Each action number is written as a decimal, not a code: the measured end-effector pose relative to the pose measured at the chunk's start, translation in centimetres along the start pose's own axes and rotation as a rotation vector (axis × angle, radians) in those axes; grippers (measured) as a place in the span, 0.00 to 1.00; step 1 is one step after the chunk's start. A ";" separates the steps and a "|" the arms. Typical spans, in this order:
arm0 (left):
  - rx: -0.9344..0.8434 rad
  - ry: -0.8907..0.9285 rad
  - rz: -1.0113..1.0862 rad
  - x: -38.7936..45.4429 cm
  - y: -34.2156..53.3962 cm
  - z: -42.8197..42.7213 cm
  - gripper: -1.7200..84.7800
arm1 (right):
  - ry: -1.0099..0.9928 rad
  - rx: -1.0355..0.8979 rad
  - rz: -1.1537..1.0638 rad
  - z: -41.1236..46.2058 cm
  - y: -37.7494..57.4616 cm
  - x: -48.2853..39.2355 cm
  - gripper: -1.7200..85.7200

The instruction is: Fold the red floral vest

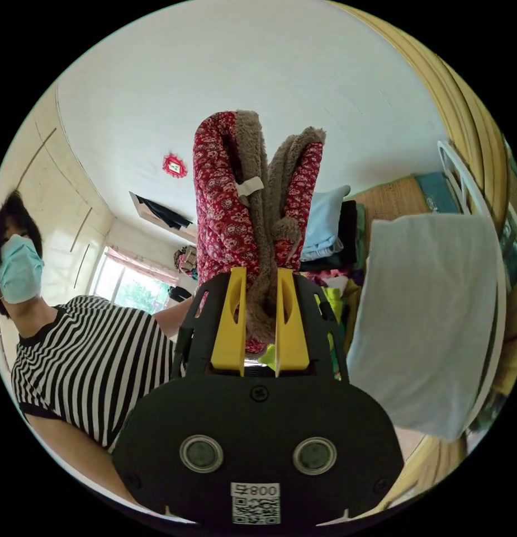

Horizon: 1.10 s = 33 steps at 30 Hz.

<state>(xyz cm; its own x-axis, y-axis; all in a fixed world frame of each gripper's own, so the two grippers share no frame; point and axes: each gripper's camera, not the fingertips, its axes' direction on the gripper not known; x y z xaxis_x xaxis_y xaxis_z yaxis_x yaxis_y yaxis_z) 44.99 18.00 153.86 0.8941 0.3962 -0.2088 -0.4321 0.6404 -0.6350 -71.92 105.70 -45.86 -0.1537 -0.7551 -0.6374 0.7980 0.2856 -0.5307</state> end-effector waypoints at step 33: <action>0.127 -0.329 -0.356 -27.8 -42.6 20.1 0.22 | 0.653 -0.543 0.126 -1.4 -58.3 14.3 0.05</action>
<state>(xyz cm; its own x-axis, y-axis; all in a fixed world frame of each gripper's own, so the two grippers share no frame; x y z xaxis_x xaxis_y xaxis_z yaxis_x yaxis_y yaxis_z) 36.21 -7.04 201.70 0.9129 0.3117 0.2635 -0.1356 0.8405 -0.5246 -121.44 79.09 -24.85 -0.5200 -0.2553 -0.8151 0.4677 0.7135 -0.5218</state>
